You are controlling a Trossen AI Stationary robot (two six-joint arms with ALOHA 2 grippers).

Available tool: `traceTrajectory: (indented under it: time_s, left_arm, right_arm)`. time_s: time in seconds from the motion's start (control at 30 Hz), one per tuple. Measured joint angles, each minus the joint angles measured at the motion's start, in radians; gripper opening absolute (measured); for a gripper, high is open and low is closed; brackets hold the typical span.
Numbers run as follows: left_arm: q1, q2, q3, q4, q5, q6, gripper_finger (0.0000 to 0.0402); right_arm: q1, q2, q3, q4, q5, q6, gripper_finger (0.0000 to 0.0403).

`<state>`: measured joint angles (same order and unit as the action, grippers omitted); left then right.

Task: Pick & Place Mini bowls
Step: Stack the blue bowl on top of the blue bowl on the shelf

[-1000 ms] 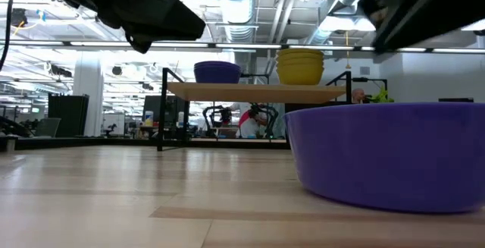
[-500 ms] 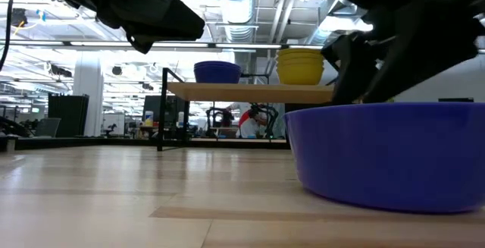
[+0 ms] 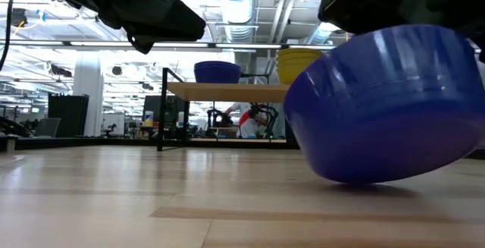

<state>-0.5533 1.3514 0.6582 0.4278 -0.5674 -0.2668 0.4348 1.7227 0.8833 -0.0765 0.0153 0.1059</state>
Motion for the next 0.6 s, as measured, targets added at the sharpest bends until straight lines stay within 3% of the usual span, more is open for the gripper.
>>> traceTrajectory:
  time_s: [0.3, 0.6]
  left_arm:
    - [0.0, 0.0, 0.0, 0.0, 0.0, 0.0, 0.0088]
    - [0.0, 0.0, 0.0, 0.0, 0.0, 0.0, 0.0088]
  right_arm:
    - [0.003, -0.002, 0.0, 0.003, 0.002, -0.023, 0.0168]
    - [0.003, -0.002, 0.037, 0.004, 0.01, -0.099, 0.0184]
